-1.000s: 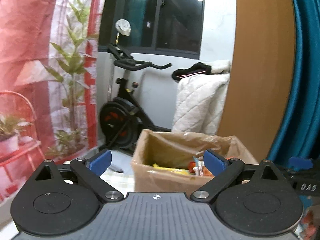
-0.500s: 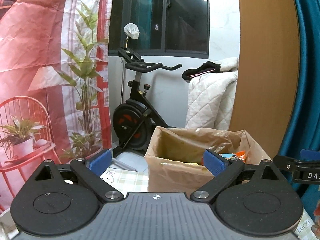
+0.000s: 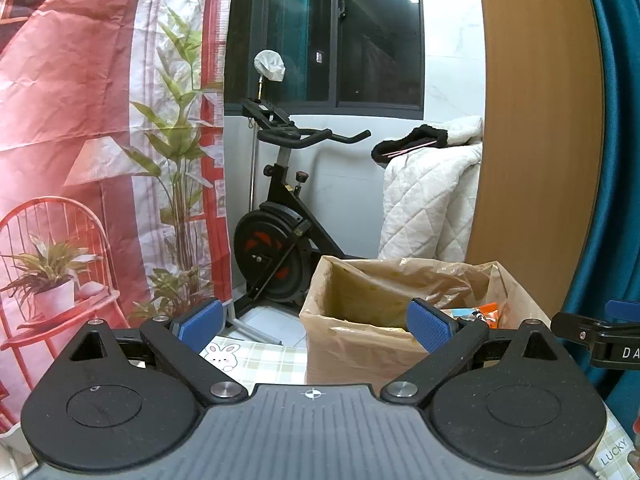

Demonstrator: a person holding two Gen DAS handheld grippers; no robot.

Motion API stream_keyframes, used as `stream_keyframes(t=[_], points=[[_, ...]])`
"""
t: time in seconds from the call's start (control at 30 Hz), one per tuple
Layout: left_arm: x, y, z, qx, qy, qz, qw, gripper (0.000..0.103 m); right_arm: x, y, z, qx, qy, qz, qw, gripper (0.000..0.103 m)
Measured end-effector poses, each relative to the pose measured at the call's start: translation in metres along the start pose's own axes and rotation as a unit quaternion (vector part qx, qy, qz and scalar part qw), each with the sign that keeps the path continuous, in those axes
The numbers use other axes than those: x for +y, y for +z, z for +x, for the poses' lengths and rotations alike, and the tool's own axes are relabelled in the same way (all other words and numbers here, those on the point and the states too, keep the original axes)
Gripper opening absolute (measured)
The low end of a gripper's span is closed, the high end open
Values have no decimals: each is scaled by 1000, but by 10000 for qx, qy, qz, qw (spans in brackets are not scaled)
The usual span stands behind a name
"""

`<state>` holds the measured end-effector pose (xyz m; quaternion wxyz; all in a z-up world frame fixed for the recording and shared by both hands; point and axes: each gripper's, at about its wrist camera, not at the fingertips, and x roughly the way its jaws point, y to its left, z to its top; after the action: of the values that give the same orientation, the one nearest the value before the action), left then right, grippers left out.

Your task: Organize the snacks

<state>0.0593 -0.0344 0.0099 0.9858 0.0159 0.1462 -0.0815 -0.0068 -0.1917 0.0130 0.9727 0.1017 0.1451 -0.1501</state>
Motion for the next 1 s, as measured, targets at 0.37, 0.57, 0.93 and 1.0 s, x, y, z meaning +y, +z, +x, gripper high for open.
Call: stream_keyframes(t=[0.37,0.57,0.93,1.0], points=[[0,-1,0,54,0,-51,10000,99,1,1,-1,-10,39,-28,10000,102],[0,-2,0,78,-39,-96,9999,99,2,1,-2,-22,25,-30,10000,102],[4,-3,-1,114,-61,-162,9998,99,-2,-2,0,9,55,-12,10000,102],[4,-3,-1,116,-63,-169,9998,99,-3,-2,0,10,56,-8,10000,102]])
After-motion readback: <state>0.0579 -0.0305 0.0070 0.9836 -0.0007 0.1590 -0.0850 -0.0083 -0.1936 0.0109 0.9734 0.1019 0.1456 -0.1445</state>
